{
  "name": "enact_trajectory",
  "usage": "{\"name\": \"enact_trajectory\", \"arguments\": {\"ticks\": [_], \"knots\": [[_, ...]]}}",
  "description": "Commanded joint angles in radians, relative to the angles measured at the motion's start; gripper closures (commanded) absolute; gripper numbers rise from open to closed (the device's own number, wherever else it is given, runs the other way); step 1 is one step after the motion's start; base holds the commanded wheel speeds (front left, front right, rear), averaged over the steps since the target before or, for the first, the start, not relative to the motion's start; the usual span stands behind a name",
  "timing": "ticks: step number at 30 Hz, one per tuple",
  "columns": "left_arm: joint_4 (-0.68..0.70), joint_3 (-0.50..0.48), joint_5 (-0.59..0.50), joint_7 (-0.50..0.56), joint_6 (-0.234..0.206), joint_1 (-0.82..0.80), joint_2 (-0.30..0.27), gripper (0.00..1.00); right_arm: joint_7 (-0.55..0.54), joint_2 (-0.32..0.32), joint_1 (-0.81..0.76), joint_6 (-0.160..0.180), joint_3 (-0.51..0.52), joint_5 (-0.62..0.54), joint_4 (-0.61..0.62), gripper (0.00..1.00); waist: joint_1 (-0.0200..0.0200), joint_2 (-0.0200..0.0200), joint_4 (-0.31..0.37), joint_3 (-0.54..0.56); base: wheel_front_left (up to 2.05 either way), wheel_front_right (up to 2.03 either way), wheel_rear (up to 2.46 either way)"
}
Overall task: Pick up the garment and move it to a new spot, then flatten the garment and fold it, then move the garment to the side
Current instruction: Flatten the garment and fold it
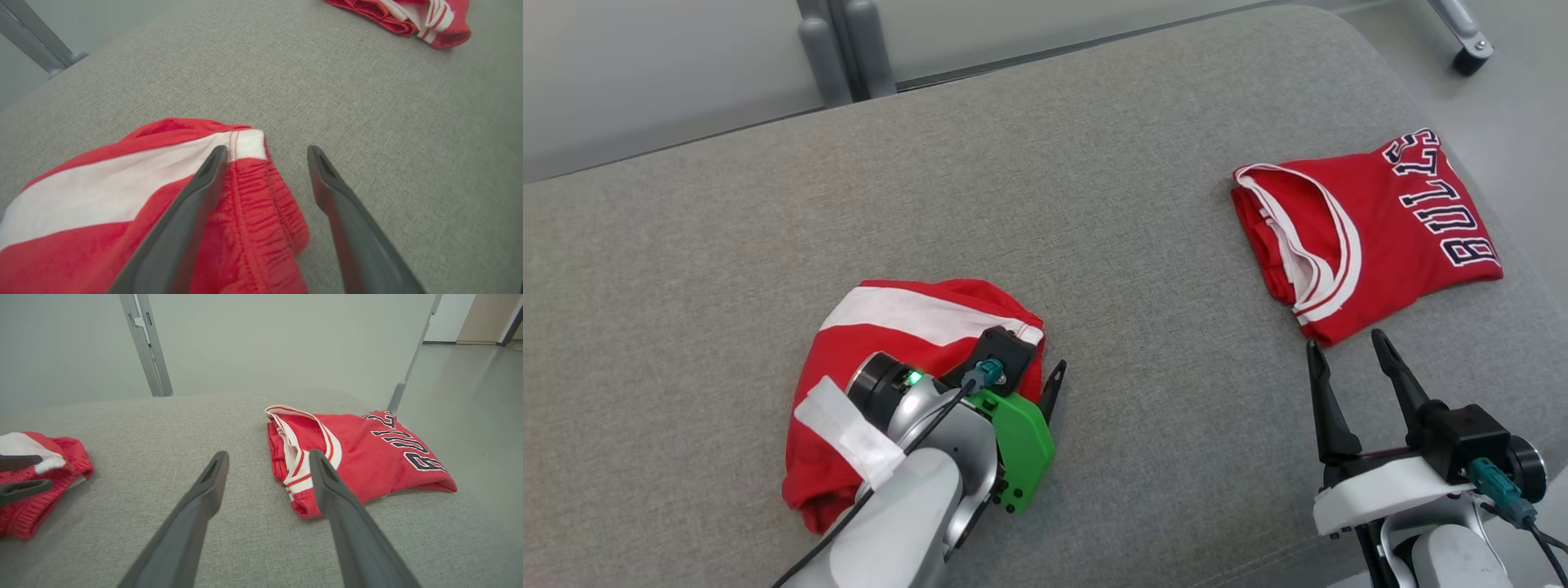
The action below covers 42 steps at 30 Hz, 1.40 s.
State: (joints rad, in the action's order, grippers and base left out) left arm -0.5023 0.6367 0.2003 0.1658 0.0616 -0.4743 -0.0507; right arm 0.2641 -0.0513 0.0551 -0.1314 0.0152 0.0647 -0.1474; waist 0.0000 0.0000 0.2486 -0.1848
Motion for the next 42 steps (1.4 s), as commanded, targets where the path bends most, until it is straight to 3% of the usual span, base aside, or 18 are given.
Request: {"name": "enact_trajectory", "arguments": {"ticks": [1,5,6,7,11,19,33,37,42], "knots": [[-0.022,-0.006,-0.004,-0.009,-0.013,-0.025,-0.013,0.00,0.000,0.000,0.016,0.002,-0.008,0.017,-0.004,0.00,0.0000,0.0000,0.020,-0.014,0.00,0.00,0.00],[-0.048,-0.008,-0.005,-0.001,-0.021,-0.038,-0.019,0.00,0.000,0.000,0.014,0.002,-0.011,0.027,-0.007,0.00,0.0000,0.0000,0.019,-0.011,0.00,0.00,0.00],[-0.055,-0.008,-0.003,0.002,-0.020,-0.040,-0.021,0.18,0.000,0.000,0.014,0.002,-0.010,0.031,-0.008,0.00,0.0000,0.0000,0.018,-0.010,0.00,0.00,0.00],[-0.061,-0.008,-0.004,0.007,-0.022,-0.044,-0.024,0.50,0.000,0.000,0.013,0.002,-0.010,0.033,-0.009,0.00,0.0000,0.0000,0.017,-0.009,0.00,0.00,0.00],[-0.071,-0.007,-0.001,0.010,-0.023,-0.051,-0.033,1.00,0.000,0.000,0.011,0.002,-0.011,0.040,-0.017,0.00,0.0000,0.0000,0.010,-0.005,0.00,0.00,0.00],[-0.008,-0.008,0.007,-0.014,-0.020,-0.081,-0.042,1.00,0.000,0.000,0.008,0.002,-0.005,0.046,-0.025,0.00,0.0000,0.0000,-0.003,0.007,0.00,0.00,0.00],[0.378,-0.034,0.059,-0.094,0.046,-0.327,-0.040,1.00,0.000,0.000,0.014,0.002,-0.009,0.055,-0.048,0.00,0.0000,0.0000,0.014,0.043,0.00,0.00,0.00],[0.410,-0.046,0.100,-0.170,0.062,-0.396,-0.073,1.00,0.000,0.000,0.017,0.002,-0.006,0.054,-0.051,0.00,0.0000,0.0000,0.027,0.055,0.00,0.00,0.00],[0.418,-0.050,0.168,-0.243,0.067,-0.368,-0.129,1.00,0.000,0.000,0.008,0.002,0.002,0.056,-0.053,0.00,0.0000,0.0000,0.035,0.061,0.00,0.00,0.00]]}}
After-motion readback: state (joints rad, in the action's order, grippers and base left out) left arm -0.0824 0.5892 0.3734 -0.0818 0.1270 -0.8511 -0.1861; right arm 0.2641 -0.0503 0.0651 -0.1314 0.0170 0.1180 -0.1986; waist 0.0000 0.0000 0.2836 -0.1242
